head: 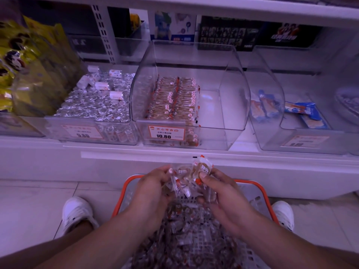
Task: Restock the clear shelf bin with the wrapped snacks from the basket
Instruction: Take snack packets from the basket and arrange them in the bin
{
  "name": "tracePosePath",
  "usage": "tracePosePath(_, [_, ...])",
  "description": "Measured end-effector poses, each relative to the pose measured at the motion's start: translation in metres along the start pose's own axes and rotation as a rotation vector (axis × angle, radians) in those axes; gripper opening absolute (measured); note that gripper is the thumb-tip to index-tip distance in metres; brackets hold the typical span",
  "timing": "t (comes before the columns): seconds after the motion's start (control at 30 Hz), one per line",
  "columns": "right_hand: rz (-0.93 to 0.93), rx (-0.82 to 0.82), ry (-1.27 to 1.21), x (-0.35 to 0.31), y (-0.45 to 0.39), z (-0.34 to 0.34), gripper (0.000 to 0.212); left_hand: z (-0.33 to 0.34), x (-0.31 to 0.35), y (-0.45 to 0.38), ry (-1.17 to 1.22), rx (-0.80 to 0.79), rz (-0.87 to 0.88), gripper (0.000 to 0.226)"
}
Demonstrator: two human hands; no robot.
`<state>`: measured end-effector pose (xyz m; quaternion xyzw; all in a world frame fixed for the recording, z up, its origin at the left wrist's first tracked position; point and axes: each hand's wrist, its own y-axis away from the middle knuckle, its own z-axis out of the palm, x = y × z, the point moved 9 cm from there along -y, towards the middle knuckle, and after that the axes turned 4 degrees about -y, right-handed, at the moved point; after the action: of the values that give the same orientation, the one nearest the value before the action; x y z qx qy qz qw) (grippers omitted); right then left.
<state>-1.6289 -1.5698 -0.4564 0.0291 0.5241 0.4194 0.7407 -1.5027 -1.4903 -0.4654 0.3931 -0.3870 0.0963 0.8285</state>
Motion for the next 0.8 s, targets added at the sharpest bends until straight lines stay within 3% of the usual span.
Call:
tracePosePath(0.17, [-0.034,0.032,0.056,-0.006,-0.001,0.001,0.023,0.005,-0.006,0.002,0.105,-0.079,-0.073,0.026])
tracePosePath(0.33, [0.034,-0.006,-0.075,-0.006,0.001,0.006,0.034,0.012,-0.002,0.006,0.058,-0.142,-0.027,0.033])
tracePosePath(0.43, [0.042,-0.100,-0.129,0.001,0.008,0.023,0.031,0.028,-0.006,0.014,-0.105,-0.235,-0.035,0.060])
tracePosePath(0.63, [-0.242,-0.019,0.430,-0.026,0.013,0.026,0.041,0.034,-0.005,0.020,-0.058,-0.344,-0.069,0.047])
tracePosePath(0.8, [-0.236,-0.034,0.478,-0.030,0.013,0.021,0.045,0.032,0.000,0.018,-0.123,-0.350,-0.072,0.043])
